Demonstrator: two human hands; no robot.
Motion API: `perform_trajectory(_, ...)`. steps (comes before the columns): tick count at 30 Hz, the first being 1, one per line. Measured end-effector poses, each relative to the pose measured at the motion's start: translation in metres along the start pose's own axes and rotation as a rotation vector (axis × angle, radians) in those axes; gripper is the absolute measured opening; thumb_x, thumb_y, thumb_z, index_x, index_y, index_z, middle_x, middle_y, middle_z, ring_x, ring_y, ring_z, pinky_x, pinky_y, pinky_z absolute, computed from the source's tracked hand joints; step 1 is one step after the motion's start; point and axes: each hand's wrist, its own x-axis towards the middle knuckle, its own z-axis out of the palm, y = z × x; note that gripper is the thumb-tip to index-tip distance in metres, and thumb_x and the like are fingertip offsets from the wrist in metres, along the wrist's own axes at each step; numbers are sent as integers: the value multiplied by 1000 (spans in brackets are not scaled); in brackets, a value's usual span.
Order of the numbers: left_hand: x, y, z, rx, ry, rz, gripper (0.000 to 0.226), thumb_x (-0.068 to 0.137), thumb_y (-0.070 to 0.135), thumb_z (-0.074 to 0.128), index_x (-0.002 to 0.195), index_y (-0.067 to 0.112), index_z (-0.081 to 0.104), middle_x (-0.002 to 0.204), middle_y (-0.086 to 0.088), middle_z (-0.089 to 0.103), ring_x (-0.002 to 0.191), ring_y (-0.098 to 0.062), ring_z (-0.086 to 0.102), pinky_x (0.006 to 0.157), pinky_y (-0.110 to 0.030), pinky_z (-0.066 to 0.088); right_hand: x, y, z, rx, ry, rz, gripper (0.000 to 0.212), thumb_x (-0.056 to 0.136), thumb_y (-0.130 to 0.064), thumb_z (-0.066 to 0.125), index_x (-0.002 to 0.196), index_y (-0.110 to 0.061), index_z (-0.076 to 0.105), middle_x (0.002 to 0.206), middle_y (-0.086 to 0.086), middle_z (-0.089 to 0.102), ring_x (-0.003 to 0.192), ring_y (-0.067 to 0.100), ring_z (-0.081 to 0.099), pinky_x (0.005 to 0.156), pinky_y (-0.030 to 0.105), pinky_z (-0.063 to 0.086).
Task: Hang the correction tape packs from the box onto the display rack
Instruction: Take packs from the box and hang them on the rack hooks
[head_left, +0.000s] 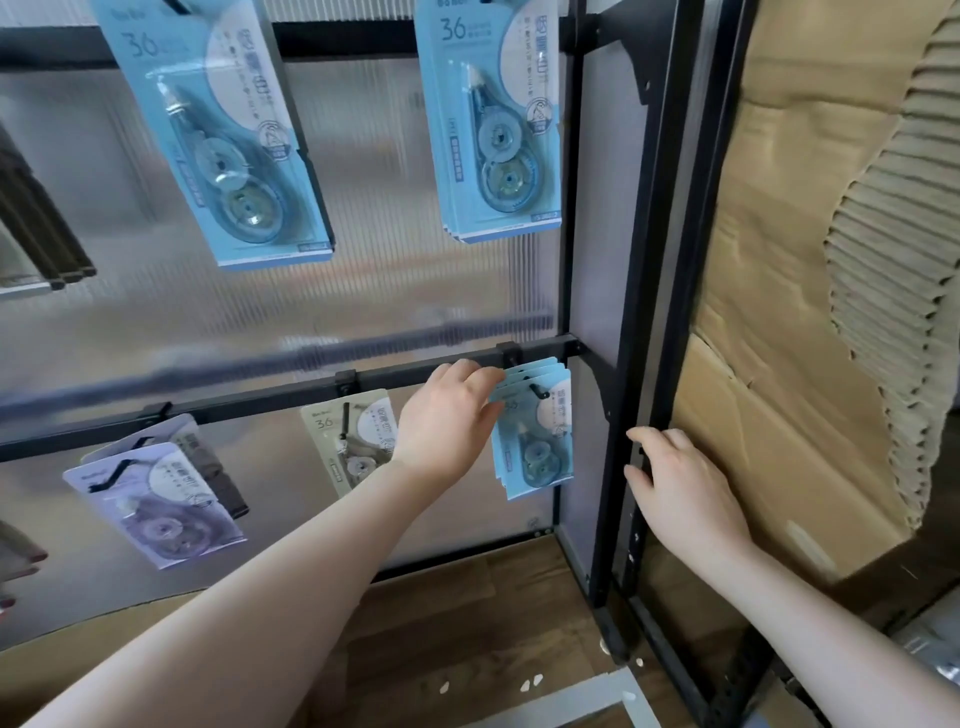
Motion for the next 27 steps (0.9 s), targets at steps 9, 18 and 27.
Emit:
perform_trajectory(9, -82, -61, -41, 243, -66, 141, 36, 83, 35, 44, 103, 16, 67, 92, -3, 67, 82, -25, 65, 55, -32, 56, -9, -58, 38, -30, -70, -111, 41, 96, -32, 46, 136, -23, 40, 130, 1, 49, 109, 16, 55, 78, 26, 50)
perform_trajectory(18, -170, -134, -105, 358, -145, -30, 44, 83, 41, 38, 105, 18, 68, 97, -1, 68, 83, -21, 65, 64, -28, 55, -20, -142, 86, 19, -218, -241, 36, 97, -27, 45, 132, -20, 43, 126, 6, 49, 114, 25, 50, 88, 37, 46)
perform_trajectory(27, -276, -226, -131, 390, -205, -246, 37, 71, 30, 71, 104, 14, 66, 94, -5, 66, 82, -28, 65, 62, -33, 56, -60, -232, 137, 104, -397, -314, 37, 98, -25, 41, 136, -21, 38, 140, 4, 36, 122, 29, 44, 92, 41, 42)
